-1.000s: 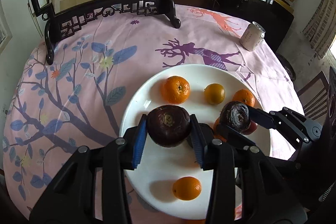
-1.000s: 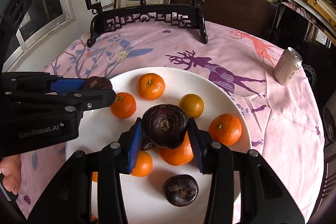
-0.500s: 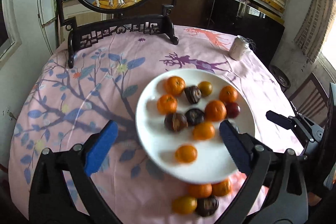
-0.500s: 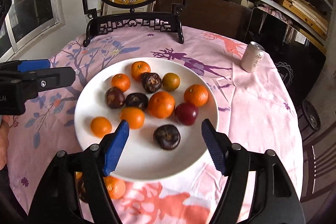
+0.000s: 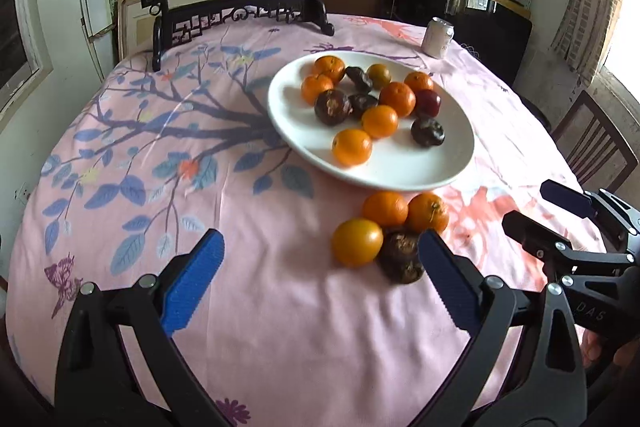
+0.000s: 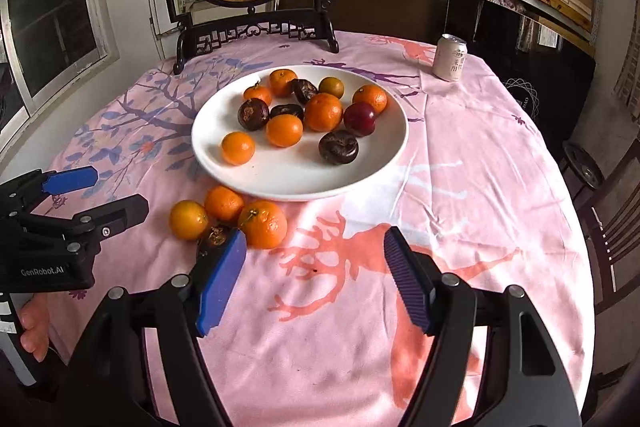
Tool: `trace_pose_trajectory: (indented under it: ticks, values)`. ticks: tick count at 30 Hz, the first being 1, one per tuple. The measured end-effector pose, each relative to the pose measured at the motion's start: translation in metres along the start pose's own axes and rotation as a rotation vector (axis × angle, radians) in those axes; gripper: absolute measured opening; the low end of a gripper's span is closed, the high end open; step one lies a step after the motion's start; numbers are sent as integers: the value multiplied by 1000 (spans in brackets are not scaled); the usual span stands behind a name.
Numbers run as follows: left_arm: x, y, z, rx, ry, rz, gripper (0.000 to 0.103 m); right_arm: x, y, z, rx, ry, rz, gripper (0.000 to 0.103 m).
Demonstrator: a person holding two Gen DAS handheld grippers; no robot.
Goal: Organize fruits
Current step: 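Move both open tools back toward the remaining fruit, then grasp a tangerine with the right tool while the left tool grasps a yellow citrus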
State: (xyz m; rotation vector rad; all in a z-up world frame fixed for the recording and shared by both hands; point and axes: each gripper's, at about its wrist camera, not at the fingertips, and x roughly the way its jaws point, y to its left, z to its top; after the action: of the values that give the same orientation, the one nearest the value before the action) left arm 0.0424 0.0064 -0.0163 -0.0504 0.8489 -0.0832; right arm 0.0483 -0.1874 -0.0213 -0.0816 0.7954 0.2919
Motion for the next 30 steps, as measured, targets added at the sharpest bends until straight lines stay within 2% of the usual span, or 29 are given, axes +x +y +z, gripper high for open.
trace_pose_trajectory:
  ticks: [6,13,14,16,18,20,23,26,30]
  values:
    - [0,17,-16,-31,27,17,99,33,11,2,25,46,91,72]
    - [-2,31,-27,-47,41,24,99,58,18,8,28,76,112,71]
    - [-1,33,-28,-51,43,22,99,62,19,8,30,87,113,68]
    - [-1,36,-28,-59,43,19,99,69,19,7,37,111,124,66]
    - [0,37,-28,-62,44,17,99,77,16,6,62,123,144,58]
    - [1,37,-28,-62,47,15,99,81,12,8,91,122,198,41]
    - [6,34,-27,-53,58,21,99,75,12,7,88,115,190,40]
    - [16,26,-27,-26,80,19,99,52,10,0,63,95,163,40]
    - [37,10,-29,47,131,40,99,26,-4,-26,55,127,122,40]
